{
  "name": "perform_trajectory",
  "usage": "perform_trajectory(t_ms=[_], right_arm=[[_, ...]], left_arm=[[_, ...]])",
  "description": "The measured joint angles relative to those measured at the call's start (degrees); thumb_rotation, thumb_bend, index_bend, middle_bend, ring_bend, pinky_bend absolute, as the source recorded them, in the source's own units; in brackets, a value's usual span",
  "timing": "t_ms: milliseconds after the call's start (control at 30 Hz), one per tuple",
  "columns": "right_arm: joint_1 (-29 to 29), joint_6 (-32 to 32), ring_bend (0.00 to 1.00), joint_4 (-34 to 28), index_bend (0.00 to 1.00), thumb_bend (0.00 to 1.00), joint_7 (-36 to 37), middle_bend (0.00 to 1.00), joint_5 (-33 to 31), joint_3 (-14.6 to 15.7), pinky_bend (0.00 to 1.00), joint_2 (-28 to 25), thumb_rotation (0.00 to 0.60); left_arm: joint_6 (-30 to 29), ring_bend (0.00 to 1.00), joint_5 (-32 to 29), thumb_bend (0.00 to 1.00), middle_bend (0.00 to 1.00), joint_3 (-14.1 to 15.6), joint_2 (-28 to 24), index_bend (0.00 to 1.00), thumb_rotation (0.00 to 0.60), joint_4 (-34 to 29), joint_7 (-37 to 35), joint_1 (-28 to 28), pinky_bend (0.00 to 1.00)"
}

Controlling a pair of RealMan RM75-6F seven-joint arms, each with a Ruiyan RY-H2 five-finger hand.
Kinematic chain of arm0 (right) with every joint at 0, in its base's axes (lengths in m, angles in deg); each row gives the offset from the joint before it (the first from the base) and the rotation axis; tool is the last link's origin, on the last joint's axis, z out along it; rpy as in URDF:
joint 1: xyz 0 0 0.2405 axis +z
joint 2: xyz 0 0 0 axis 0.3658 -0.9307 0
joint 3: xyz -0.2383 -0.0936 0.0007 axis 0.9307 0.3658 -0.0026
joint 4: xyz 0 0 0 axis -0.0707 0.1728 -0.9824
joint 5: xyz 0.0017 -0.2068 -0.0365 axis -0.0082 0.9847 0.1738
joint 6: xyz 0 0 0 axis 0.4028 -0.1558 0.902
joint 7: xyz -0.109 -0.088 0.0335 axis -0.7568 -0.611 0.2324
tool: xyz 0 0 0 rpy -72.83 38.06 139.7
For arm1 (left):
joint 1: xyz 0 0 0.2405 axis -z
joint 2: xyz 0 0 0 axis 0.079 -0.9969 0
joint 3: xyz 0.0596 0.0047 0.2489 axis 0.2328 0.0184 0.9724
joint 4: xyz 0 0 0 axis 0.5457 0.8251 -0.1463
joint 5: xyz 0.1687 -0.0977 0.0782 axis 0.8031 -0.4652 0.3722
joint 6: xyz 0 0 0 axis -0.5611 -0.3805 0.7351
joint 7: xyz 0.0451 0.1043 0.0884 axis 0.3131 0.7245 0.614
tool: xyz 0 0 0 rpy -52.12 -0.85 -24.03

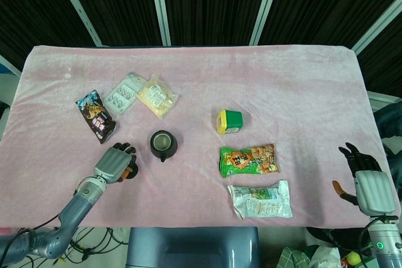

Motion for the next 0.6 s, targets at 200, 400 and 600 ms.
perform_trajectory(t_ms=[200, 400, 600], right_arm=[[0.0, 0.0, 0.21, 0.0, 0.17, 0.21, -0.1, 0.08, 0.0, 0.0, 0.18, 0.0, 0.6], [0.0, -0.1, 0.21, 0.0, 0.17, 0.21, -0.1, 0.08, 0.3, 0.1, 0.18, 0.1, 0.6], [0.1, 0.3, 0.21, -0.1, 0.17, 0.21, -0.1, 0.08, -0.1, 0.1, 0.18, 0.1, 0.6]], left_arm=[[-0.4, 0.13, 0.3, 0.42, 0.25, 0.1, 0.2, 0.55, 0.6, 0.5, -0.3, -0.2, 0.2], [-1.2, 0.13, 1.1, 0.42, 0.25, 0.3, 0.5, 0.55, 0.6, 0.6, -0.7, -0.6, 0.2], [-1.5, 0.13, 2.1, 0.44, 0.25, 0.4, 0.8, 0.55, 0.6, 1.4, -1.1, -0.7, 0.2]])
